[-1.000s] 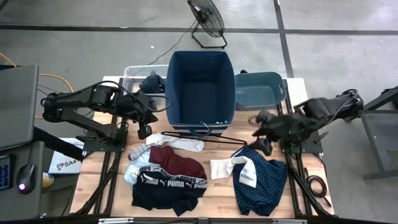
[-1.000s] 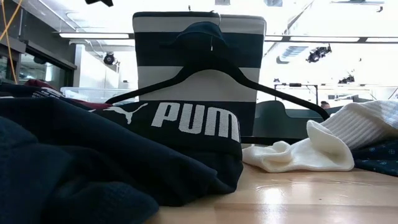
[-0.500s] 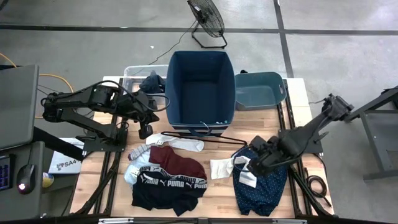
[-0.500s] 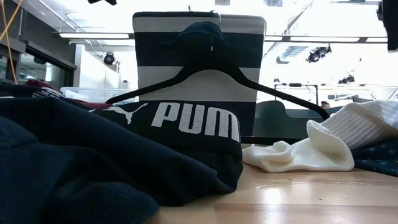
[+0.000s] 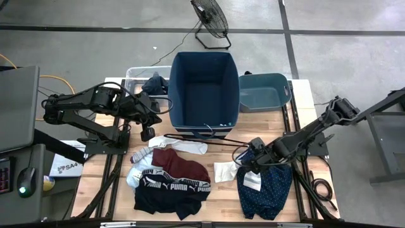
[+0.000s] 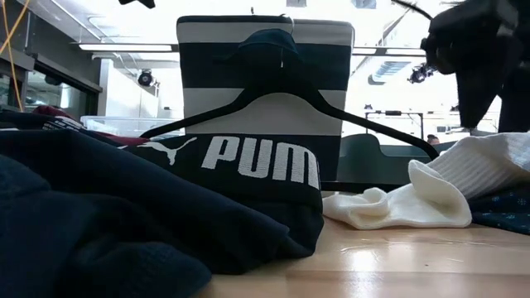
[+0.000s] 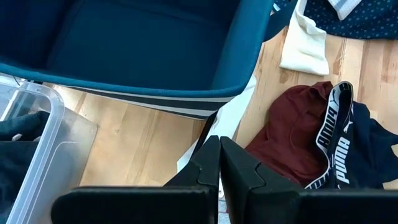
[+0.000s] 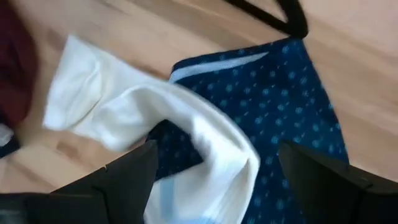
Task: Pick & Place Cloths
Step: Put the right white sock into the green bin
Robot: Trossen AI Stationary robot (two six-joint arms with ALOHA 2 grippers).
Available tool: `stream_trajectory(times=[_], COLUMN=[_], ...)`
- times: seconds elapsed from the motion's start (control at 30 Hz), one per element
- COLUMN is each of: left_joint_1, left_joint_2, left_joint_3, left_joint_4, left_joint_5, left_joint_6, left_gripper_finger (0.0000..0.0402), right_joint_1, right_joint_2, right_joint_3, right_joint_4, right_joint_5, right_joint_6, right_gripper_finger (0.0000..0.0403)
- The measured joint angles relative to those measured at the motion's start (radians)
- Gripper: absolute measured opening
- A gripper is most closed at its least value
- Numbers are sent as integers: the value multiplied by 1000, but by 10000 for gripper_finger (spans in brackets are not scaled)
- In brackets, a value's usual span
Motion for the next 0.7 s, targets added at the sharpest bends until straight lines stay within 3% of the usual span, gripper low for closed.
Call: stream_trajectory(times=[0.1,0.23,0.5,0.7], left_joint_1=[0,0,0,0], left_joint_2=[0,0,-1,-1], left_joint_3=[0,0,0,0], left_joint_4=[0,0,0,0], left_joint_5=[0,0,47,60], left_joint_6=[0,0,5,30], left_gripper_finger=[5,5,5,5], right_joint_1=[-18,-27,-26,-33], right_joint_2=[0,0,0,0], right_joint_3=[-26,-51,-58,-58], right_joint_4=[40,76,87,93], right_joint_5=[-29,-61,-74,-69], right_joint_6=[-7,-30,-42,-68], right_gripper_finger=[321,285,173,66])
